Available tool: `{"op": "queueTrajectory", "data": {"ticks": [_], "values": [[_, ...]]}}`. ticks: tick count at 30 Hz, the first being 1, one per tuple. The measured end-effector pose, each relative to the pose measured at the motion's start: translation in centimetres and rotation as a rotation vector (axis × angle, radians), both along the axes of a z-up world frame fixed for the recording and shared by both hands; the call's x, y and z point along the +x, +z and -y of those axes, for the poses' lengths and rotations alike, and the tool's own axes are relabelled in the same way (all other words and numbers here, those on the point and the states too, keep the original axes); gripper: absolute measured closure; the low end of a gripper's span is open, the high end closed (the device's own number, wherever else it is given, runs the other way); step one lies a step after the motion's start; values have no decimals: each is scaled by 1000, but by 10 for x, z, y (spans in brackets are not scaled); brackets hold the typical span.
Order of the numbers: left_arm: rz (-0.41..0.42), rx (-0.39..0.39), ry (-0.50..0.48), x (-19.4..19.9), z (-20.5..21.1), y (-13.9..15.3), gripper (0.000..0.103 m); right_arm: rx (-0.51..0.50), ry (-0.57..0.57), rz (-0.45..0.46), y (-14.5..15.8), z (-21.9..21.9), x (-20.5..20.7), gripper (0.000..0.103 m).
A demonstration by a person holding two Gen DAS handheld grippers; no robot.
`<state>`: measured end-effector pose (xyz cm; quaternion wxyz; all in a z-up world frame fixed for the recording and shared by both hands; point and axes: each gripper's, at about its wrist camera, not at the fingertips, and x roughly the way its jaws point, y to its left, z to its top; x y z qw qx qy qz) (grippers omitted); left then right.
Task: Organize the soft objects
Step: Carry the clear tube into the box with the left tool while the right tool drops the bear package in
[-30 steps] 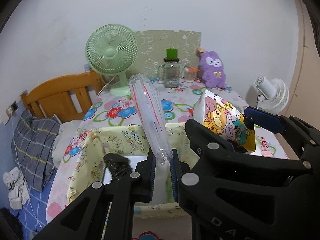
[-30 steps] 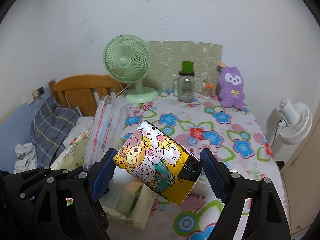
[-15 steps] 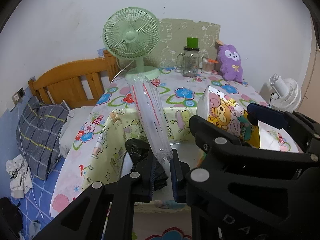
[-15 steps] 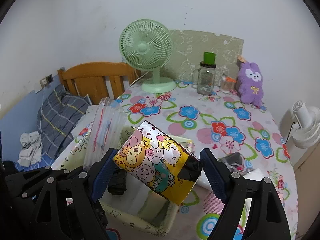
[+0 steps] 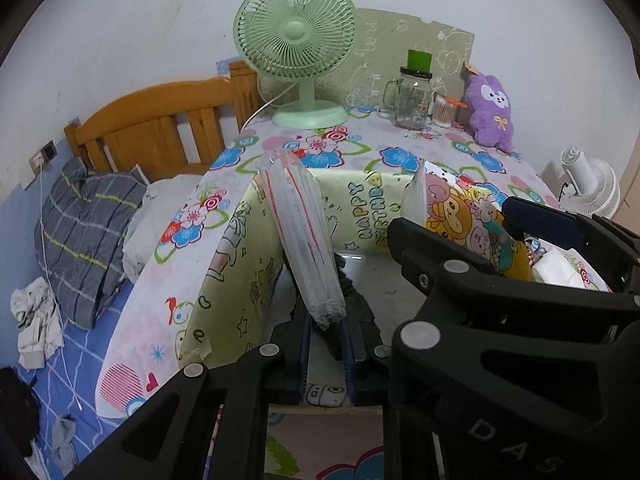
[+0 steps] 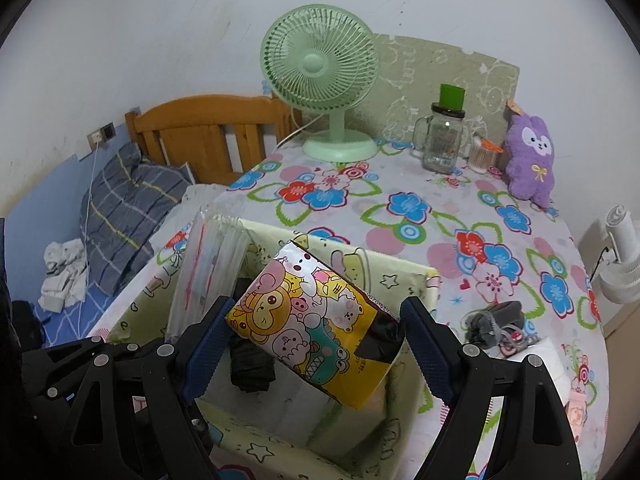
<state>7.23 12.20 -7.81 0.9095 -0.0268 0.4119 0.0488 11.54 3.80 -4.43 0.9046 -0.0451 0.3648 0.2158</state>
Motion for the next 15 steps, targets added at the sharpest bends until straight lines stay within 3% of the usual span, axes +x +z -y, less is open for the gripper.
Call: {"op": "queueTrajectory", "data": {"ticks": [3, 6, 15], "values": [[0, -5, 9, 0, -2, 0, 85, -3, 9, -6, -2, -4, 2, 17], [4, -12, 14, 0, -3, 0, 67, -7, 23, -15, -5, -8, 3, 17], [16, -29, 34, 5, -10, 3, 41, 17, 48, -55, -9, -18, 10, 15]]}}
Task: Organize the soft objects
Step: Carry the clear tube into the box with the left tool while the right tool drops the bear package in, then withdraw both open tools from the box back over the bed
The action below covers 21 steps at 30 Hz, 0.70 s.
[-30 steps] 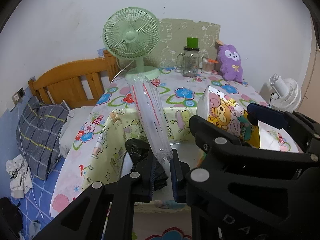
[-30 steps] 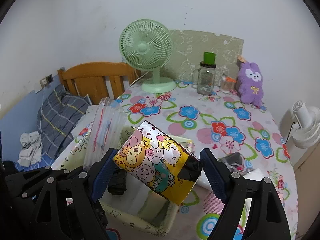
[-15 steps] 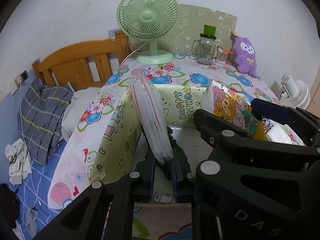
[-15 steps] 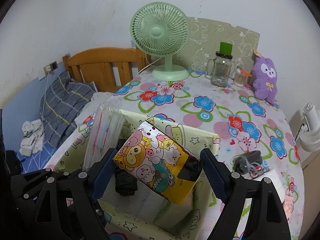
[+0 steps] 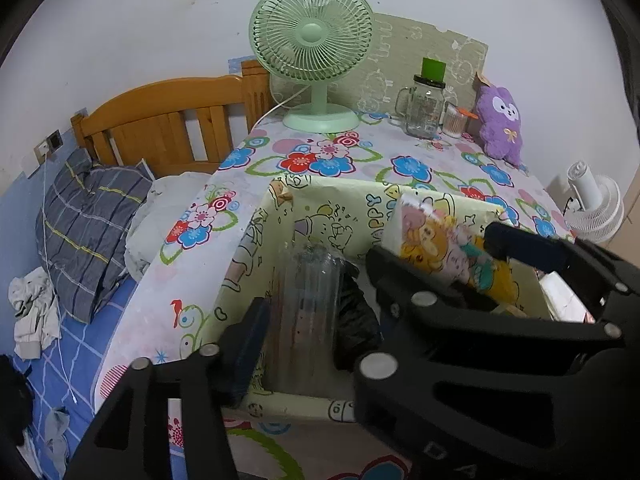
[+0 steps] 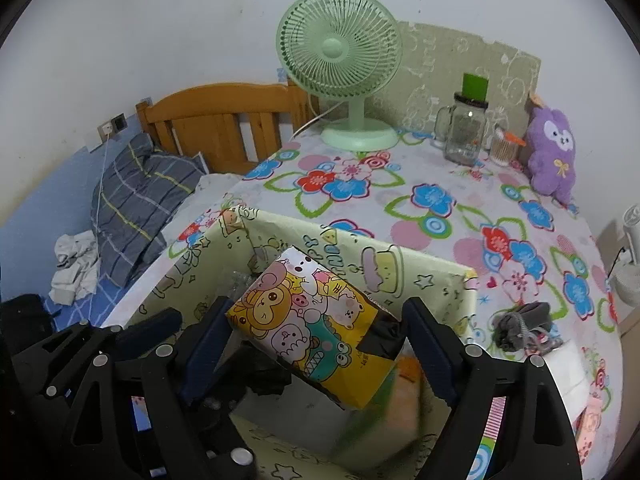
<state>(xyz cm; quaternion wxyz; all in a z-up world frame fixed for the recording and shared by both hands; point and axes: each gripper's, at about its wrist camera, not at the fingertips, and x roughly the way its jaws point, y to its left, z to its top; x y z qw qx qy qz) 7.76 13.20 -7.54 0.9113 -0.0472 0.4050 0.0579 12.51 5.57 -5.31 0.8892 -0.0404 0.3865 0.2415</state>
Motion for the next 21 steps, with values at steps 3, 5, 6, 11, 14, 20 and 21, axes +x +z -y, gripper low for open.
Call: {"op": "queueTrajectory", "data": {"ticks": [3, 5, 6, 11, 14, 20, 21], "values": [[3, 0, -1, 1, 0, 1, 37, -8, 14, -12, -2, -4, 0, 14], [5, 2, -4, 2, 1, 1, 33, -11, 16, -6, -1, -3, 1, 14], [7, 3, -6, 2, 2, 2, 33, -11, 15, -3, -1, -2, 1, 14], [21, 2, -17, 1, 8, 7, 27, -8, 4, 19, 4, 5, 0, 14], [32, -1, -18, 1, 10, 11, 25, -3, -4, 39, 9, 11, -2, 14], [50, 10, -32, -2, 21, 19, 23, 11, -30, 62, 18, 25, -6, 14], [53, 10, -35, -2, 24, 20, 22, 12, -35, 67, 19, 28, -7, 14]]}}
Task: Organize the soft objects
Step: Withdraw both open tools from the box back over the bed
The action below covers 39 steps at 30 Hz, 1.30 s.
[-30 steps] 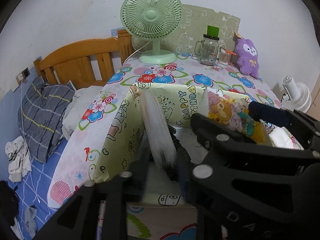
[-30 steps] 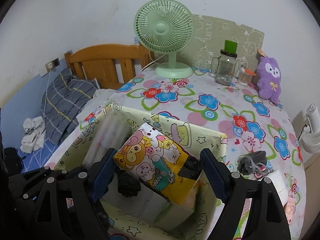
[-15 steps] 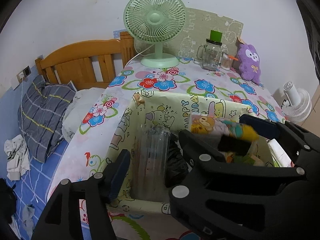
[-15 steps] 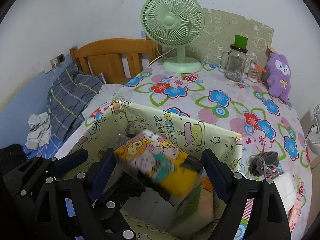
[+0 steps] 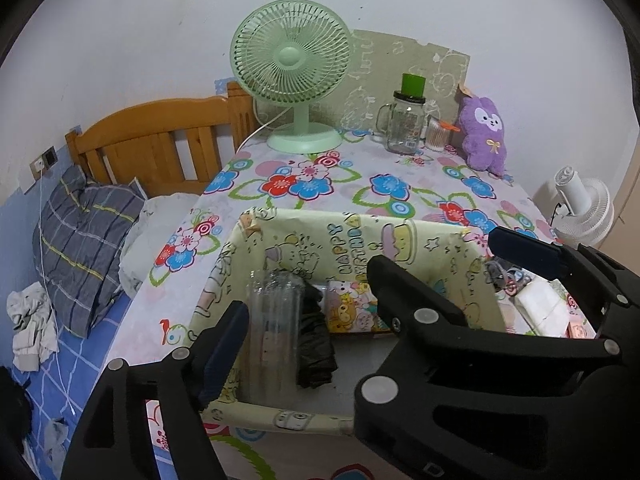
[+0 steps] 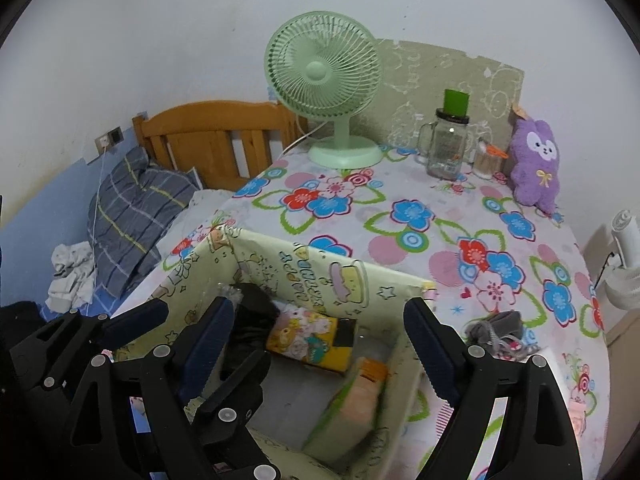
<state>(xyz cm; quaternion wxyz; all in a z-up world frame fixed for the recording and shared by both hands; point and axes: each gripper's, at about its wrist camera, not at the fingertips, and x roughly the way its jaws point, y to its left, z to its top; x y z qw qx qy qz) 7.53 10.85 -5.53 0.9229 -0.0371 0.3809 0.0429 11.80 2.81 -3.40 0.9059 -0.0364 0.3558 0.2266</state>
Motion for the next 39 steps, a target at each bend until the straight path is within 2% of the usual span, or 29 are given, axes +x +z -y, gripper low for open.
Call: {"op": "queueTrajectory", "data": {"ticks": [36, 39], "values": [[150, 42, -144, -27, 100, 52, 4, 56, -181, 136, 50, 118, -46, 14], [156, 44, -163, -30, 108, 54, 3, 55, -199, 144, 52, 127, -48, 10]]}}
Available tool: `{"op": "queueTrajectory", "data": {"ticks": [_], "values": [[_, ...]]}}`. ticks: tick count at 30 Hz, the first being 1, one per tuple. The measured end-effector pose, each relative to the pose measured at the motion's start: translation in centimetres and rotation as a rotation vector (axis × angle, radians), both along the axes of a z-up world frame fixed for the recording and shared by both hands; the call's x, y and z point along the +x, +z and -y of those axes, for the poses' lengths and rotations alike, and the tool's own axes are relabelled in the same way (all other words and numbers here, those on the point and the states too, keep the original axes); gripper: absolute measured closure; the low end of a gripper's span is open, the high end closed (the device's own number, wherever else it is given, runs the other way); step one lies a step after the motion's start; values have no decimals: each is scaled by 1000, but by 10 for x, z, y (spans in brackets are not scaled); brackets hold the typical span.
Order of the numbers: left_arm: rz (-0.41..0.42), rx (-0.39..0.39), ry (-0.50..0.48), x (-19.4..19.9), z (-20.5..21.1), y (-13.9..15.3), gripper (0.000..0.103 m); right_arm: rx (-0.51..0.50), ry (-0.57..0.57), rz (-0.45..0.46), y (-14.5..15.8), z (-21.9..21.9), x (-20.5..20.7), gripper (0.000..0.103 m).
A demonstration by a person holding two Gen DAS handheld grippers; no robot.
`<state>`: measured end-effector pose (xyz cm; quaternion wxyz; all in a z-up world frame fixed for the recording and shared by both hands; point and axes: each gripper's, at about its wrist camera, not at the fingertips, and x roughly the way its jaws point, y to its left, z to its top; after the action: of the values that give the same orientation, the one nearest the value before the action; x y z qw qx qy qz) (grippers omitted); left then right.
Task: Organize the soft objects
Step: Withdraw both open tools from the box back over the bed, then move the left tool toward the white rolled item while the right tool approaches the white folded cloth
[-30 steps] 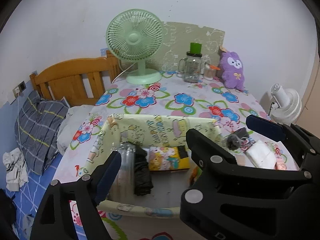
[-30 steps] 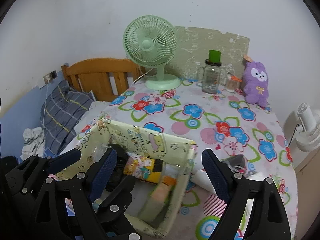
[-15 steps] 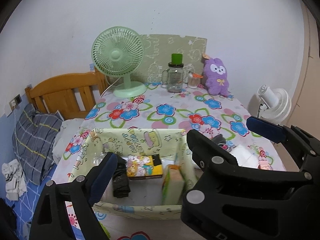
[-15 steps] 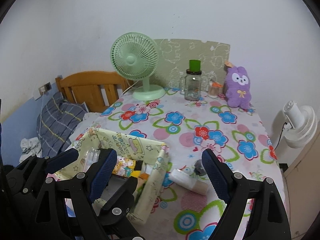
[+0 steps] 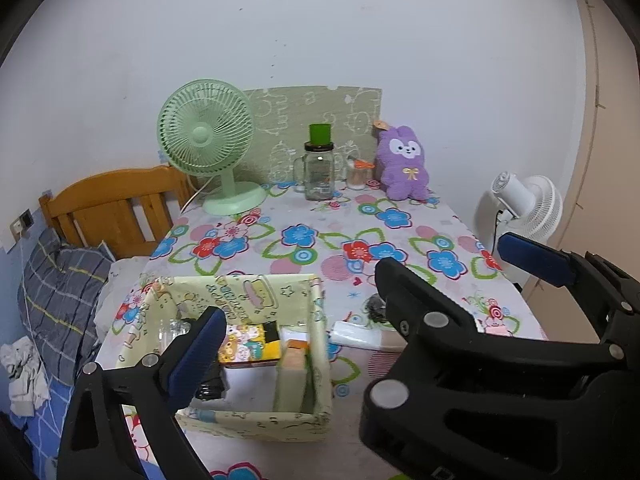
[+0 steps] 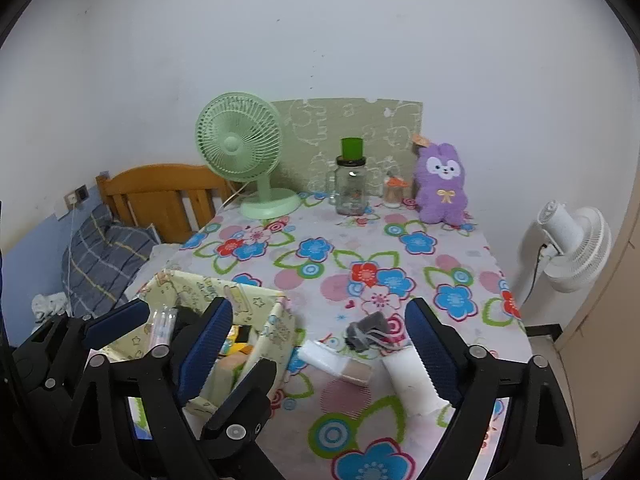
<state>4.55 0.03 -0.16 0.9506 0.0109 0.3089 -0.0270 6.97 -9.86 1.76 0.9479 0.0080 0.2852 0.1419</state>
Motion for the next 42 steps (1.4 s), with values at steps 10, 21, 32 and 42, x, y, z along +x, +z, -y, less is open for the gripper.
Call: {"op": "queueTrajectory", "data": {"ticks": [10, 21, 32, 42], "values": [[14, 17, -30, -3, 25, 2, 0, 3, -47, 28, 2, 27, -10, 8], [3, 20, -85, -2, 51, -6, 0, 17, -96, 26, -5, 55, -16, 6], [-17, 11, -125, 3, 72, -22, 0, 12, -149, 31, -20, 78, -16, 1], [-91, 8, -126, 18, 87, -53, 0, -11, -191, -18, -51, 94, -8, 1]]}}
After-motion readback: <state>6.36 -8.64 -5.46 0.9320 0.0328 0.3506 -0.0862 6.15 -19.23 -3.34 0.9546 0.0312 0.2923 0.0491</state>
